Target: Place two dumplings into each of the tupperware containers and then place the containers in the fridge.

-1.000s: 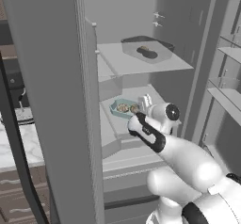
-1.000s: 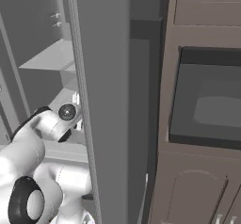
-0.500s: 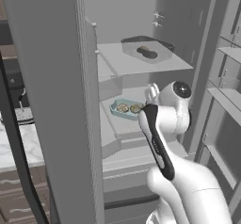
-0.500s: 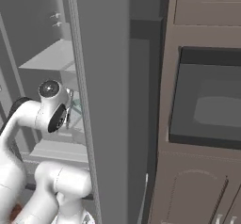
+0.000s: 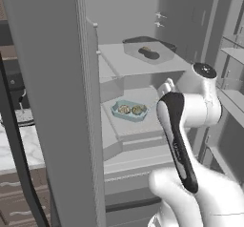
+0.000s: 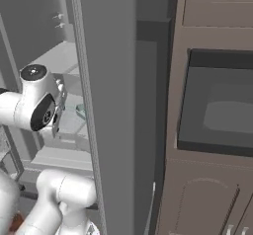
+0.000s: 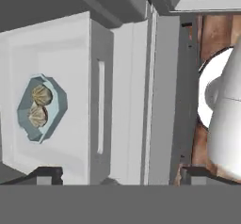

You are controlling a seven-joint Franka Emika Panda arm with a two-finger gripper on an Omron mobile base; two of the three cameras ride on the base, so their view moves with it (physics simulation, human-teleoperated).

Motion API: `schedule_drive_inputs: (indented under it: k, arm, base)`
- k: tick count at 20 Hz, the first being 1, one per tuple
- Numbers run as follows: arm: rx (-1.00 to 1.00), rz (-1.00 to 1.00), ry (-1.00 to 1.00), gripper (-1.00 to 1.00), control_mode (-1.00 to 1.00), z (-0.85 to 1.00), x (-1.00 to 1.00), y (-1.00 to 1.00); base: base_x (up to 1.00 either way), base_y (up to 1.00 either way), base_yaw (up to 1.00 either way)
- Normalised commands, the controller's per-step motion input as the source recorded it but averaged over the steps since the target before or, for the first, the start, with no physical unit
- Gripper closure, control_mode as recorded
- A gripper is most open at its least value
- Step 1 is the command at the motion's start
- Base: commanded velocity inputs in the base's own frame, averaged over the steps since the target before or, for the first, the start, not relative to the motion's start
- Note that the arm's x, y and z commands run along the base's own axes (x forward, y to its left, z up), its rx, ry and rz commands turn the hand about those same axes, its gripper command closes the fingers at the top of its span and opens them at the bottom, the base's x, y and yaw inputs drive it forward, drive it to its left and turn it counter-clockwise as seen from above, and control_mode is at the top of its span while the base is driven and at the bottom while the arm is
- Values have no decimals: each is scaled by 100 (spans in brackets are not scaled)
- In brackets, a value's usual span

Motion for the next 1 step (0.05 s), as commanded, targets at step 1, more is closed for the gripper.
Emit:
schedule_drive_inputs:
  k: [1]
  arm:
    - [0, 0, 17, -100, -100, 60, -51, -10]
  base:
    - [0, 0, 0]
